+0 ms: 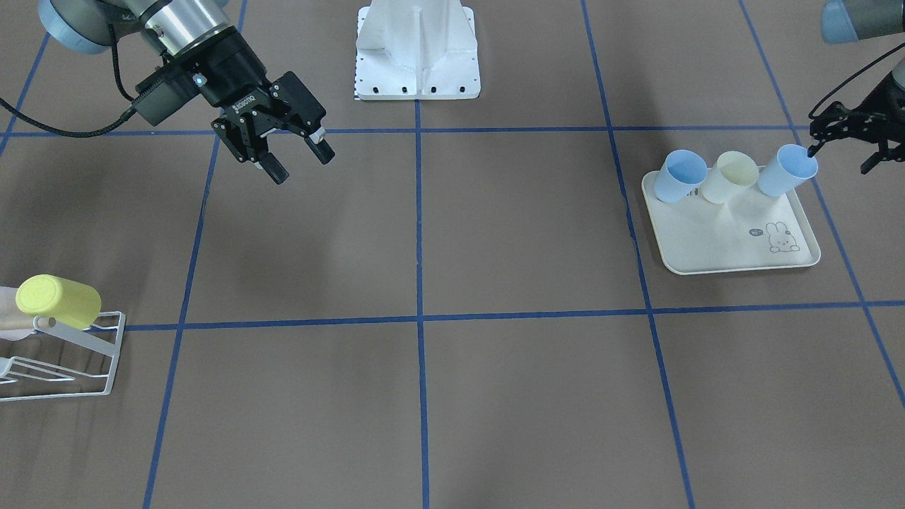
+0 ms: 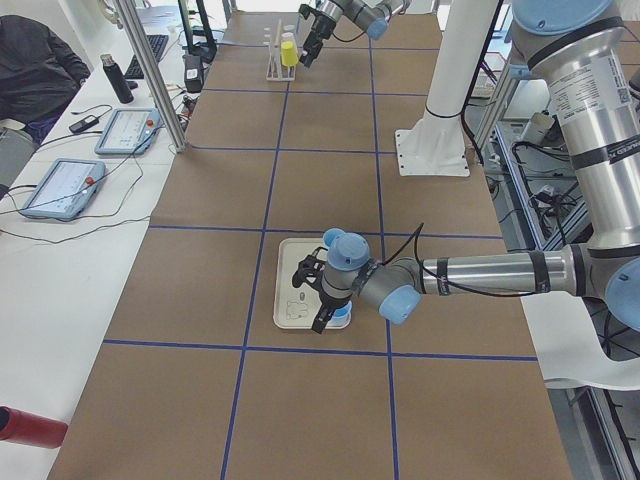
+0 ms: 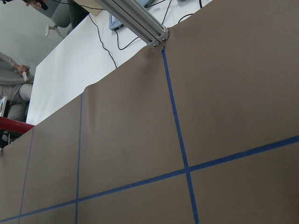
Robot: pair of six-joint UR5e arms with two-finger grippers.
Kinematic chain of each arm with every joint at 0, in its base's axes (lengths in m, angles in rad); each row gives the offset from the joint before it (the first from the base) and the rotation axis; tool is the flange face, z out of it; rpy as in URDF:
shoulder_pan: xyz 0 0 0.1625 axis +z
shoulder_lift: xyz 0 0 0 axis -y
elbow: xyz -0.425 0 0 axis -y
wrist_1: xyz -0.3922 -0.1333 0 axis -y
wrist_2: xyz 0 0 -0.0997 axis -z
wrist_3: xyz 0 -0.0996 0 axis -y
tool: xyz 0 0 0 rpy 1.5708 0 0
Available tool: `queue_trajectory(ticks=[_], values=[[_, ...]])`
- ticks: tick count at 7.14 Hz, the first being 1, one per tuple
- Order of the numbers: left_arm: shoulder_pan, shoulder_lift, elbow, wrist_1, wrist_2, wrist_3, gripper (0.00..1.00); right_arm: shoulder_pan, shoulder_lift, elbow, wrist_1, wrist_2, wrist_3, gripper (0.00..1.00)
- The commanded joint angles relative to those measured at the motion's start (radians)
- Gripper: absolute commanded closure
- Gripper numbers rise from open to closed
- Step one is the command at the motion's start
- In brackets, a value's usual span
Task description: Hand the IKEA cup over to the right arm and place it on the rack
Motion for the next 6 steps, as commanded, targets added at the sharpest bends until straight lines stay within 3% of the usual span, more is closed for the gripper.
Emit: queue_trajectory(ticks=[1,3,4,6], values=[[0.052,-0.002,0.014,0.001,0.000,-0.008,0.00,0.000,-0.001,-0.005,0.001,0.000,-0.007,0.00],[0.079,-0.020,0.043,-0.001,-0.003,-0.012,0.00,0.000,-0.006,-0.007,0.001,0.002,-0.010,0.00],[0.079,-0.025,0.056,-0.001,-0.003,-0.006,0.05,0.000,-0.006,-0.007,0.001,0.002,-0.010,0.00],[0.079,-0.036,0.069,0.002,0.002,-0.003,0.74,0.000,-0.011,-0.027,0.043,0.002,-0.009,0.00]])
